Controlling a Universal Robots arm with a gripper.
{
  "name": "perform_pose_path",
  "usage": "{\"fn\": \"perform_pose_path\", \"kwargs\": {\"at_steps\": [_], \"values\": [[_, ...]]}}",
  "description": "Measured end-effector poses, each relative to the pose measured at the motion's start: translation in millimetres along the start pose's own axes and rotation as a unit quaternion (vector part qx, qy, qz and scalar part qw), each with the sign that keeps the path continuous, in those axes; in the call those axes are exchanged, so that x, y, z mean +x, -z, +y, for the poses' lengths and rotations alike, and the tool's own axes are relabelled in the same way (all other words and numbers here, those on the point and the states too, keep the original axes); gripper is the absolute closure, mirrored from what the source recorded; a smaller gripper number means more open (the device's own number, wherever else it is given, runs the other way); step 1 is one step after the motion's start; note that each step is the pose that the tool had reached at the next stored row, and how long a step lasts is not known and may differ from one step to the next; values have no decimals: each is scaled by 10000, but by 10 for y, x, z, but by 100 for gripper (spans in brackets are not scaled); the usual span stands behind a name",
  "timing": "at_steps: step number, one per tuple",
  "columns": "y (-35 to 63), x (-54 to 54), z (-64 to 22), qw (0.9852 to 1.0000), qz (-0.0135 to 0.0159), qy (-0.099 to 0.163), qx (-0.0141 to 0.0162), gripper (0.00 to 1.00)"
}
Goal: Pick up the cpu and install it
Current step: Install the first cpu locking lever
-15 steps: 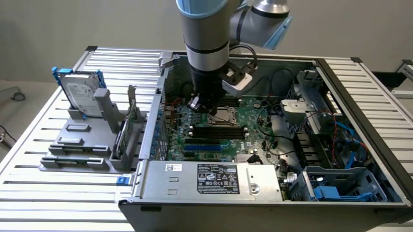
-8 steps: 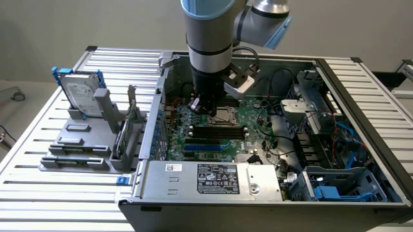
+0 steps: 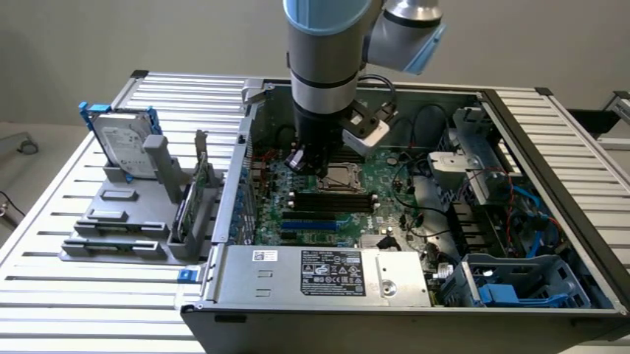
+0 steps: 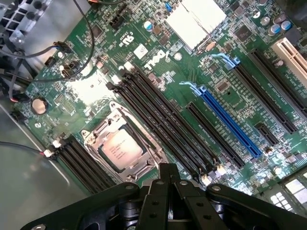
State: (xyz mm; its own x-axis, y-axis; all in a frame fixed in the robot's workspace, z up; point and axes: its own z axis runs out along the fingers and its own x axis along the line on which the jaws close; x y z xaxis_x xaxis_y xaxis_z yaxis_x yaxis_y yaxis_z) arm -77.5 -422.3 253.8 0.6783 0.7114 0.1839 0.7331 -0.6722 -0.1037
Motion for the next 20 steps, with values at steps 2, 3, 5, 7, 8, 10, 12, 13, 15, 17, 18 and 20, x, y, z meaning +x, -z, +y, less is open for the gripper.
{"fn": "perform_pose_path", "kwargs": {"at_steps": [2,3,5,7,8,10,12,13,15,17,18,20], "values": [[-11,5,8,10000,8,-2,15,89],[-20,4,10,10000,11,-2,19,89],[-45,-1,13,10000,10,-4,25,89],[-71,-5,16,10000,11,-5,30,89],[-81,-8,17,10000,11,-6,34,89],[-102,-11,19,10000,11,-6,40,89],[-115,-13,20,10000,7,-9,49,89],[-121,-13,19,10000,3,-10,55,89],[-130,-11,18,10000,-12,-15,71,89],[-147,-5,11,10000,-22,-18,82,89],[-156,-2,7,10000,-26,-19,87,89],[-177,7,-2,9999,-30,-21,93,89]]}}
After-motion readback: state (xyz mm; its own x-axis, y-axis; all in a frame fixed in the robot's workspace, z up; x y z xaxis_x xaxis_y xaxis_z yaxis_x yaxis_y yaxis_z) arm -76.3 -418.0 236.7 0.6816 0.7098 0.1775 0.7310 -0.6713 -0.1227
